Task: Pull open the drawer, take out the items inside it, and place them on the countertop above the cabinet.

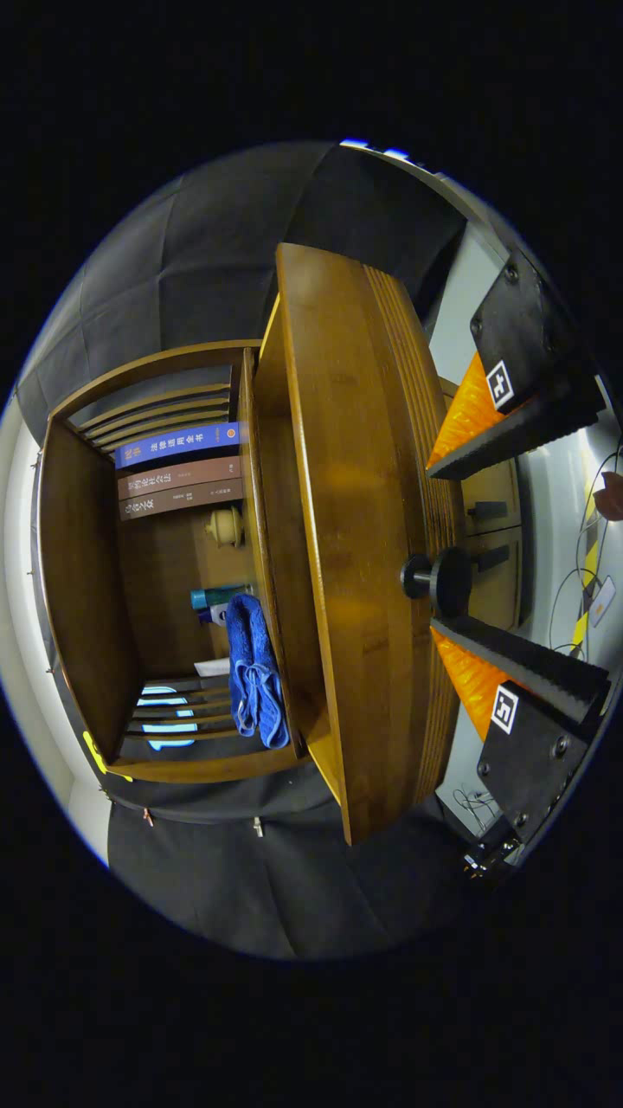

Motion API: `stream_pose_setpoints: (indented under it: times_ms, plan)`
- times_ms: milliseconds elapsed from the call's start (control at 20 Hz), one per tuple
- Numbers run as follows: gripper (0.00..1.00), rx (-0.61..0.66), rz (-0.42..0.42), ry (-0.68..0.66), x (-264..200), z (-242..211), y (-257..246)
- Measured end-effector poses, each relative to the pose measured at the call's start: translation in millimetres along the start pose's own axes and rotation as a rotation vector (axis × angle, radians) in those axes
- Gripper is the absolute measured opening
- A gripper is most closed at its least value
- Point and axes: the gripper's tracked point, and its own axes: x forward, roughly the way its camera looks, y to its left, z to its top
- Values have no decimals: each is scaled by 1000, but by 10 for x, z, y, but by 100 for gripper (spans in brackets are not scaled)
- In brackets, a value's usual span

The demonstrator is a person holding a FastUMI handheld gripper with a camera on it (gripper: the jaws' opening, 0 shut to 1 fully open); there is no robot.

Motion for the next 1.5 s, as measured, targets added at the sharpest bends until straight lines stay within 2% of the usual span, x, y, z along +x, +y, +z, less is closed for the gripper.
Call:
stream_pose_setpoints:
  times_ms: [150, 300, 450, 700, 1050, 1300, 1500]
  plan:
    - [99, 11, 69, -55, -242, 459, 139]
    - [99, -52, 112, -90, -423, 990, 271]
    - [99, -76, 116, -57, -428, 1402, 338]
    - [99, -124, 95, 16, -155, 1918, 380]
    - [99, -185, 122, 275, 526, 1807, 435]
    - [100, -243, 75, 466, 1012, 1389, 343]
    - [99, -216, 51, 601, 1289, 977, 324]
